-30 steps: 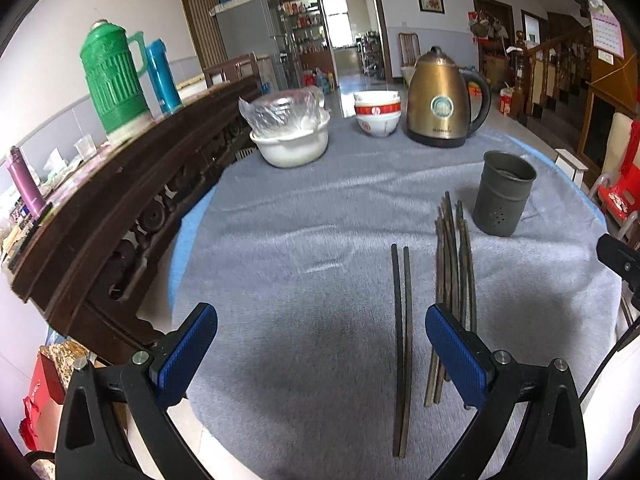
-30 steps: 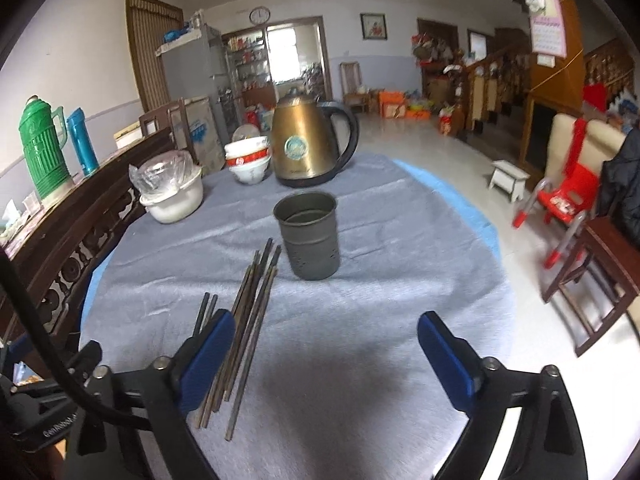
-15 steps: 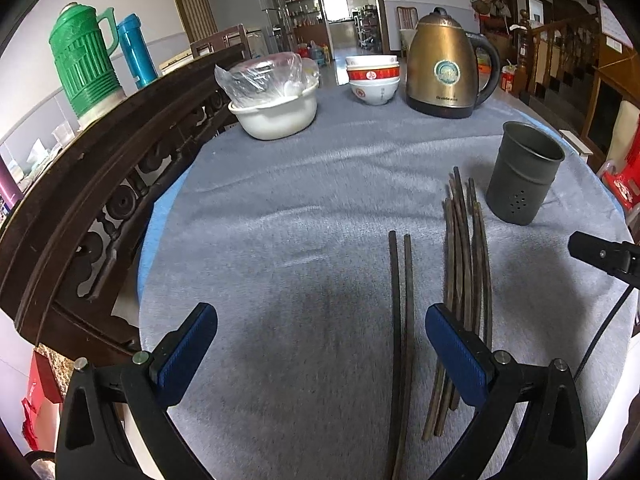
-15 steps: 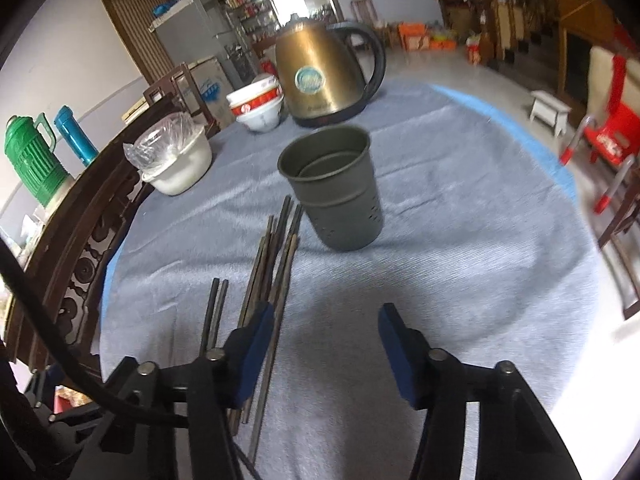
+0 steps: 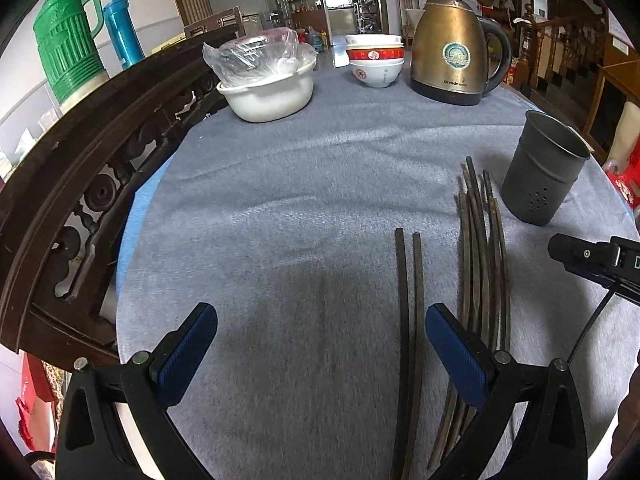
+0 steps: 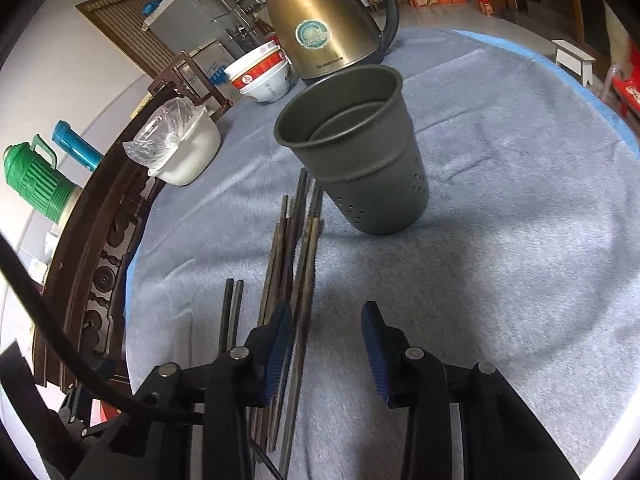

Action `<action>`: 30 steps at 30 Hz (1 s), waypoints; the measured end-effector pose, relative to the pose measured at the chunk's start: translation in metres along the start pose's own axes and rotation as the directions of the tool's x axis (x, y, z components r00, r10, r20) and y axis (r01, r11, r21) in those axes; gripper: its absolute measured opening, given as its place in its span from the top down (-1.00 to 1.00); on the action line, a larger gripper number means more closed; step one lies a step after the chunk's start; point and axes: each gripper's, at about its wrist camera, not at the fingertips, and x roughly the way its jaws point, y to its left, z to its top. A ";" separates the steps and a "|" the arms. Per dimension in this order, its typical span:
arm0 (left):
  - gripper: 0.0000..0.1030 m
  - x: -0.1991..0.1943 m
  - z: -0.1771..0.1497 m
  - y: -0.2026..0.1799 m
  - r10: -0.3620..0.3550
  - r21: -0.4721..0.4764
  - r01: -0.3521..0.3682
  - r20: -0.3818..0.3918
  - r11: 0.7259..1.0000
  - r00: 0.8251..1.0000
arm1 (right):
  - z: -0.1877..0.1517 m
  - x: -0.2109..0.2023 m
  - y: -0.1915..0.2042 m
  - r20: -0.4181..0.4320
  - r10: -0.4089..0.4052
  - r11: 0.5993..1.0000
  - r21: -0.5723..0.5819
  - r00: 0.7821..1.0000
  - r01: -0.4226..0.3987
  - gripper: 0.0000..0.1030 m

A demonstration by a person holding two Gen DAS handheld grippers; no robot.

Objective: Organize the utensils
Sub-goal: 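Close the left tool on one chopstick while the right tool grasps another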

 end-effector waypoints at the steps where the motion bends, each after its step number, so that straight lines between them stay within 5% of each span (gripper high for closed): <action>1: -1.00 0.002 0.001 0.001 -0.006 -0.002 0.006 -0.004 1.000 1.000 | 0.001 0.002 0.001 -0.002 0.003 1.000 -0.002 1.000 -0.003 0.22; 15: -0.97 0.048 0.023 0.015 -0.204 -0.048 0.199 -0.128 0.979 0.971 | 0.011 0.038 0.009 -0.058 -0.037 0.999 -0.011 0.998 0.037 0.29; 20: -0.73 0.062 0.028 0.012 -0.295 -0.062 0.288 -0.177 0.956 0.939 | 0.010 0.059 0.016 -0.089 -0.097 0.994 -0.052 0.991 0.092 0.50; 24: -0.26 0.080 0.036 0.010 -0.326 -0.088 0.314 -0.222 0.945 0.919 | 0.014 0.059 0.019 -0.078 -0.111 0.992 -0.074 0.991 0.105 0.56; 30: -0.23 0.095 0.048 0.004 -0.335 -0.086 0.324 -0.248 0.942 0.909 | 0.021 0.066 0.035 -0.048 -0.186 0.970 -0.165 0.981 0.176 0.59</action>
